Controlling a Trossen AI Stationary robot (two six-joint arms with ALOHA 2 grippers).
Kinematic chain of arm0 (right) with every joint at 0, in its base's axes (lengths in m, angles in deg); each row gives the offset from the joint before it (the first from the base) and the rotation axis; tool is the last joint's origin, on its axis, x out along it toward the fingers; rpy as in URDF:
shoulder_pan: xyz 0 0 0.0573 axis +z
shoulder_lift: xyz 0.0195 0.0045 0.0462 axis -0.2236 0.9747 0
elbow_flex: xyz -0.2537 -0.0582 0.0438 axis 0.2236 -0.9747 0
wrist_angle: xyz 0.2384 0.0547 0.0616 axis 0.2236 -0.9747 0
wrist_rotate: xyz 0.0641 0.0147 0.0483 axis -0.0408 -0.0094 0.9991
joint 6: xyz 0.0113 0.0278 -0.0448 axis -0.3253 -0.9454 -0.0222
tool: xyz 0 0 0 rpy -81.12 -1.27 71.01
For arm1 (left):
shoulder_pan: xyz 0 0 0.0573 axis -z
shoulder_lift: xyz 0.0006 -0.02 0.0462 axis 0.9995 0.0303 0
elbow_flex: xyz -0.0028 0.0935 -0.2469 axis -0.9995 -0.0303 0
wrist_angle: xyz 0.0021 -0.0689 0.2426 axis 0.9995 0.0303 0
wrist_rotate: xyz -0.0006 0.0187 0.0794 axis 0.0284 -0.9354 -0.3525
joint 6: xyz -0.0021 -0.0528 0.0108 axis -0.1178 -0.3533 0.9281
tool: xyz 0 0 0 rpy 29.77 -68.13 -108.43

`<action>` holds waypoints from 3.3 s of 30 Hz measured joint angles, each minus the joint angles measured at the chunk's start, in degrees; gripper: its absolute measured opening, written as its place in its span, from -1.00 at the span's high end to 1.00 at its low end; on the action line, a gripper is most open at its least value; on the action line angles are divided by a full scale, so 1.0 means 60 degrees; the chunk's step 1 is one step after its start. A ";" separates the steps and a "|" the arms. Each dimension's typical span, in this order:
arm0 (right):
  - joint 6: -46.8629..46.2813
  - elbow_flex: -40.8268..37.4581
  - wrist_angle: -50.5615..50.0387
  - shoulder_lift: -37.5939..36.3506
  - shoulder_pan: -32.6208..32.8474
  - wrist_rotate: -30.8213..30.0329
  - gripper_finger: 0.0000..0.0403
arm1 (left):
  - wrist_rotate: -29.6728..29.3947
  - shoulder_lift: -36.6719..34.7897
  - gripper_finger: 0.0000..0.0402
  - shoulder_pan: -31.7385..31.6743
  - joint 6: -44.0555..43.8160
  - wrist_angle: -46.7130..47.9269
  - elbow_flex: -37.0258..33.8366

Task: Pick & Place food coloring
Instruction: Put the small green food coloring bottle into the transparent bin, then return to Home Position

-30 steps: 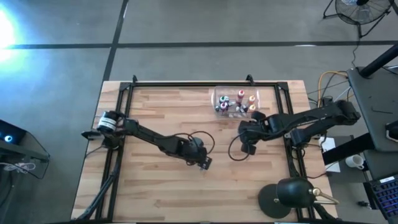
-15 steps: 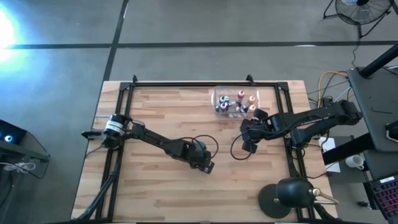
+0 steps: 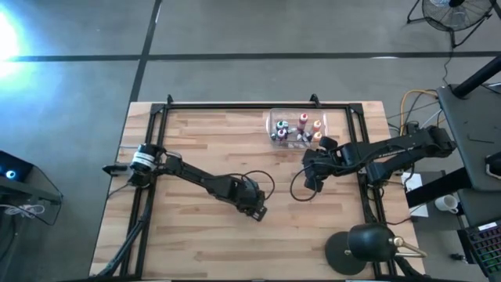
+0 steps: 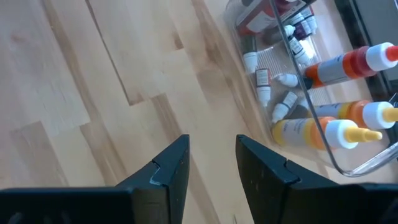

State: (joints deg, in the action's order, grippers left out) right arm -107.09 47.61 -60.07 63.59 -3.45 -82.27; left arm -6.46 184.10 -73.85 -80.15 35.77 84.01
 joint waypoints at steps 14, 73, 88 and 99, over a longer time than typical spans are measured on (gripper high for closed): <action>-0.3366 0.0033 -0.1004 -0.1832 0.1032 -0.1911 0.39 | -0.1868 -0.1583 0.78 -0.2428 0.3281 -0.0977 -0.0035; 0.0910 0.3944 -0.0529 -0.3314 0.1164 -0.1861 0.39 | -0.1347 -0.9081 0.17 -0.2647 0.5519 -0.2468 -0.2361; -0.0749 0.1408 0.0097 -0.6240 0.0113 -0.0339 0.39 | -0.2607 -1.2598 0.17 -0.2142 0.5401 -0.8978 -0.8970; -0.0246 -0.0501 0.1186 -0.9442 0.0106 0.0305 0.39 | -0.2568 -1.5852 0.17 -0.2153 0.6129 -0.7424 -0.9938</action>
State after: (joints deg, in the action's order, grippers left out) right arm -108.56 44.60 -52.95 6.93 -2.81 -80.44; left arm -21.86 88.98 -86.77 -43.38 -8.78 24.39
